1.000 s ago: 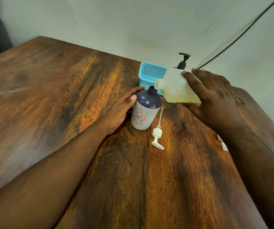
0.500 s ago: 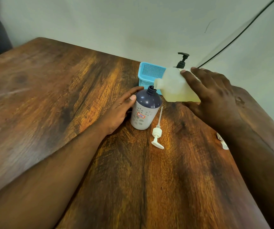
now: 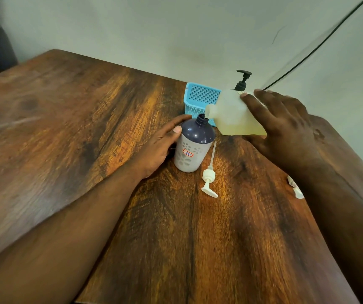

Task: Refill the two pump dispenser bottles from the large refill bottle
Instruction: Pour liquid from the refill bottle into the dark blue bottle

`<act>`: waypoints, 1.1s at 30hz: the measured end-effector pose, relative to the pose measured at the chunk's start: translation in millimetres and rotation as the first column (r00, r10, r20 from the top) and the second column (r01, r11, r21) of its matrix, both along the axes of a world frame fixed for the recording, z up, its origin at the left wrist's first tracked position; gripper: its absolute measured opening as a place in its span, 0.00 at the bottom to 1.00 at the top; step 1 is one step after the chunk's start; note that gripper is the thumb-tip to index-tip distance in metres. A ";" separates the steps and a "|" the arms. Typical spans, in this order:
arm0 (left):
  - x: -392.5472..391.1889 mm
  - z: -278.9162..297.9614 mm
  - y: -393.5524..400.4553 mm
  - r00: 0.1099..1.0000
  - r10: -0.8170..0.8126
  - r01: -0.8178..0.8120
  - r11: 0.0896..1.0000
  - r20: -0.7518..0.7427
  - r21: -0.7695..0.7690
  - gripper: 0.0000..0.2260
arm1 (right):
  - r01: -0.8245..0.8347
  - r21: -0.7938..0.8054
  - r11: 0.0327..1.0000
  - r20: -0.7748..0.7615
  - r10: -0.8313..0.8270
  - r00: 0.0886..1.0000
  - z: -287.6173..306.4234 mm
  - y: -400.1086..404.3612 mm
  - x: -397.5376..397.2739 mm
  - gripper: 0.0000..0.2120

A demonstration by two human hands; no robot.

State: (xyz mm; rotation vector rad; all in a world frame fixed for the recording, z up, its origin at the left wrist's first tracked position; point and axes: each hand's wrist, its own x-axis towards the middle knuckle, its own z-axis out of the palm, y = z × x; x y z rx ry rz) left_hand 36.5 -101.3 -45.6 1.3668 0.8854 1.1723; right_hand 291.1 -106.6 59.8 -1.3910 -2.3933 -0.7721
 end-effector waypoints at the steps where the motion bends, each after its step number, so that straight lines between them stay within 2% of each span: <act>1: 0.0 0.3 -0.3 1.000 0.001 -0.001 1.000 0.000 -0.002 0.16 | -0.001 -0.001 1.000 0.002 0.001 1.000 0.6 -0.1 -0.3 0.40; 33: 1.0 1.7 -0.5 1.000 0.016 -0.016 1.000 -0.009 -0.011 0.16 | 0.006 -0.017 1.000 0.001 -0.006 1.000 4.4 -2.8 -2.3 0.41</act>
